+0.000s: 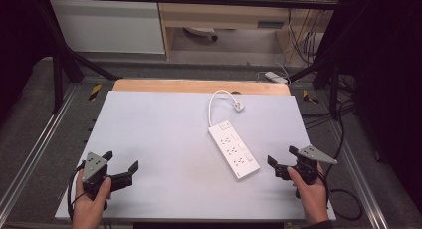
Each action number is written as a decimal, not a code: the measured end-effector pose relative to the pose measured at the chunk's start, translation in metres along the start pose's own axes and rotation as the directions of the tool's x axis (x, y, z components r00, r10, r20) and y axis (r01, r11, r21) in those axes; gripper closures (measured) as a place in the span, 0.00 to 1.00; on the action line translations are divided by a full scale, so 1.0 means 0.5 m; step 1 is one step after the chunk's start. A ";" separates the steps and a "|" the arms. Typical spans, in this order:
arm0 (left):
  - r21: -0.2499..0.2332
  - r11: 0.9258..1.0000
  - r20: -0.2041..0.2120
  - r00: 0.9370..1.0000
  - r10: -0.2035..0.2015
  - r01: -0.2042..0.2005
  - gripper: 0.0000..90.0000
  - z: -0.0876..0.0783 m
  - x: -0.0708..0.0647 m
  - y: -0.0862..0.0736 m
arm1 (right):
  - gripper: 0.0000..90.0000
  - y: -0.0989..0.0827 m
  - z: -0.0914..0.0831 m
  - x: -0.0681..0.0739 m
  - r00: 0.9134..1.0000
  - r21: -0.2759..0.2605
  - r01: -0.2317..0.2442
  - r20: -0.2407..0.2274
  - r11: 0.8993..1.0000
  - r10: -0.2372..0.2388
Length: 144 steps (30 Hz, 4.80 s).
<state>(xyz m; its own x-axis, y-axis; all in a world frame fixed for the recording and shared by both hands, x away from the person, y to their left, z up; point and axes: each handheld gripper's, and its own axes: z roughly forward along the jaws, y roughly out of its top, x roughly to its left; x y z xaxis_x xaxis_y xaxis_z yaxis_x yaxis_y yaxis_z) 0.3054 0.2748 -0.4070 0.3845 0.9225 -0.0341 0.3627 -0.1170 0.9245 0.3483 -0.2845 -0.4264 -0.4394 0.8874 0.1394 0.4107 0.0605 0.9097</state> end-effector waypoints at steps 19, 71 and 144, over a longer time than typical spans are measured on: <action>-0.005 1.000 0.008 1.000 -0.010 0.010 0.06 0.002 0.000 0.001 | 0.03 0.006 -0.016 0.003 1.000 -0.017 -0.007 0.004 1.000 0.007; 0.011 1.000 0.014 1.000 0.007 -0.007 0.06 0.005 0.000 -0.002 | 0.29 0.102 -0.060 0.083 0.999 -0.139 0.043 -0.001 0.989 -0.044; 0.029 0.999 0.017 1.000 0.015 -0.016 0.06 0.010 -0.001 -0.004 | 0.99 0.091 0.069 0.127 0.972 0.024 0.146 -0.192 0.989 -0.139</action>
<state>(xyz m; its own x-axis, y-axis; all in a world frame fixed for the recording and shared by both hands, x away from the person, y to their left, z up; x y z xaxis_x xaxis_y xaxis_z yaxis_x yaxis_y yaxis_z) 0.3085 0.2729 -0.4108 0.4041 0.9143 -0.0261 0.3812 -0.1424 0.9135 0.3666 -0.2097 -0.3896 -0.6371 0.7662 0.0838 0.3609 0.2005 0.9108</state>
